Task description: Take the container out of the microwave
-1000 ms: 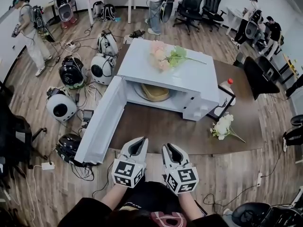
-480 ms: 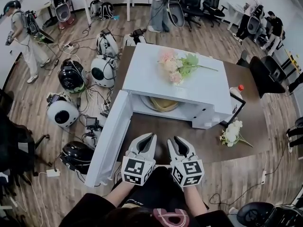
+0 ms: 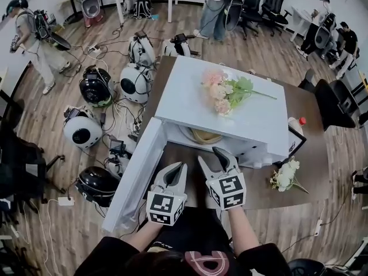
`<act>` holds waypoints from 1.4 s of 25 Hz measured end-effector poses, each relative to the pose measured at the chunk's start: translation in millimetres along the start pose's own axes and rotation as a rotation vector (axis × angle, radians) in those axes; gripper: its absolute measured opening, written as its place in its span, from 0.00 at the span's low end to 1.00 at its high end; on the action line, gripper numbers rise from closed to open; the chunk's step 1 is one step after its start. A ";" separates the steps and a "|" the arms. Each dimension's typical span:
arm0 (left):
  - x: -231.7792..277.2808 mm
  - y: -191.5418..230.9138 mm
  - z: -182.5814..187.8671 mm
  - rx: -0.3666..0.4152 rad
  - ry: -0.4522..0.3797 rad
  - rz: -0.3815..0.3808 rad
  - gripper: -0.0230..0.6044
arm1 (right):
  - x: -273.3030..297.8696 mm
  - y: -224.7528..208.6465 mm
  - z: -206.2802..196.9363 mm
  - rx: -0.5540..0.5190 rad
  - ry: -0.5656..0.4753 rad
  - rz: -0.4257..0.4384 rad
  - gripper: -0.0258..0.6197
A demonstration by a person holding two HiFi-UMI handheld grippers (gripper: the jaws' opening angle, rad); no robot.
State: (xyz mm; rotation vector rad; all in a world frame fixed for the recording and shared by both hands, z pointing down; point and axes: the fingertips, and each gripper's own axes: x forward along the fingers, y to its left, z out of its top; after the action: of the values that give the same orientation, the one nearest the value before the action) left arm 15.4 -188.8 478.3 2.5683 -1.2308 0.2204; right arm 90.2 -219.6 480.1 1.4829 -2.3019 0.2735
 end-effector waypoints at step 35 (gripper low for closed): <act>8.1 15.4 -5.2 -0.036 0.027 0.101 0.05 | 87.9 -15.1 -46.4 -0.610 0.428 0.177 0.31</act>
State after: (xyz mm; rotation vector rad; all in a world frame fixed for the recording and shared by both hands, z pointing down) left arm 8.4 -202.2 488.2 2.4680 -1.3430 0.2514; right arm 81.8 -281.9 558.5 0.8264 -1.9240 -0.0648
